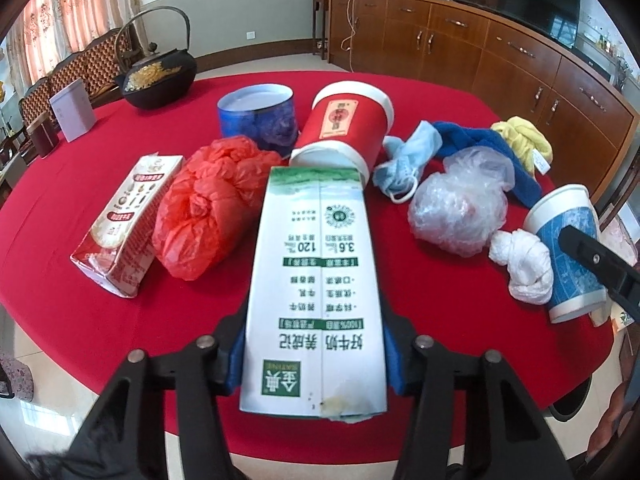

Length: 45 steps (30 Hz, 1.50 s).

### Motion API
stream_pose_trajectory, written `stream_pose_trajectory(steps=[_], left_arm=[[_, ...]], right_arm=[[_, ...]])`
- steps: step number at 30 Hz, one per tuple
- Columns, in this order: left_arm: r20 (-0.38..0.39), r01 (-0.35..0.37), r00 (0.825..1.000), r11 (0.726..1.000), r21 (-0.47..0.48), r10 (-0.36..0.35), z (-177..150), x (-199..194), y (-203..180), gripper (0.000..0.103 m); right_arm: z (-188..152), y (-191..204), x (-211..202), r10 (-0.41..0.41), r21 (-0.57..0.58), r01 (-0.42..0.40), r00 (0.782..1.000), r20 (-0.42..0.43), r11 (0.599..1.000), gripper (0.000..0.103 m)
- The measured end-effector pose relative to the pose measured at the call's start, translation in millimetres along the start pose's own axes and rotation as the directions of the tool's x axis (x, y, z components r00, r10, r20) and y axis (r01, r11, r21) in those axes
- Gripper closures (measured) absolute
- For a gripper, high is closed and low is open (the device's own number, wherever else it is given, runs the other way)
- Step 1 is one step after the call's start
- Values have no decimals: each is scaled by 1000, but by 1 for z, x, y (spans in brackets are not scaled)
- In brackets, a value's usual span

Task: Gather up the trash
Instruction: 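Grasp the green-and-white milk carton with the left tool while the right tool grasps the blue paper cup, then carry the carton and the blue cup over the black trash bin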

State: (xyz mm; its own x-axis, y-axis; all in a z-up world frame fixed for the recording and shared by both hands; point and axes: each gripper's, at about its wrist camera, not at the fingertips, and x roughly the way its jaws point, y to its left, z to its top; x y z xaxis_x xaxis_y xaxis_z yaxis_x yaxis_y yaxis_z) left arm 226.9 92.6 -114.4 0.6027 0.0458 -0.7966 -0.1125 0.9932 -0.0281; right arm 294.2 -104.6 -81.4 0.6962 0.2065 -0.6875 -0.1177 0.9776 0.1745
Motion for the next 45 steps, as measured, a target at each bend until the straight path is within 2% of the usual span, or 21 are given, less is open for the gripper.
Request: stream_pose_trajectory(steps=[15,25,31,35,41,45], left_arm=[[87,32,996,999,24,-34,1,-41,-4,48],[116,140,981,983,122,-154,-2,-79,-55,48],[90,235,961,947,218,-260,-11,-89,-116,48],[44,313,940,904,292,-339,-21,-90,-170,48],[-44,401,909,840,366,-415,-37,-79,-246,48],[-105,437,894,798,415,-436,-52,-65,-295,48]], right_arm=[[0,4,-42,43,-9,-42,996,83,999,44],[-9,-28,-105,22,44,-30,986,163,999,44],[-24,-78,-140,-63,125,39,979,192,991,43],[-40,-123,-158,-137,205,97,972,189,974,43],[-70,-202,-177,-258,329,200,956,142,923,44],[-90,-254,-180,-317,397,257,944,92,881,44]])
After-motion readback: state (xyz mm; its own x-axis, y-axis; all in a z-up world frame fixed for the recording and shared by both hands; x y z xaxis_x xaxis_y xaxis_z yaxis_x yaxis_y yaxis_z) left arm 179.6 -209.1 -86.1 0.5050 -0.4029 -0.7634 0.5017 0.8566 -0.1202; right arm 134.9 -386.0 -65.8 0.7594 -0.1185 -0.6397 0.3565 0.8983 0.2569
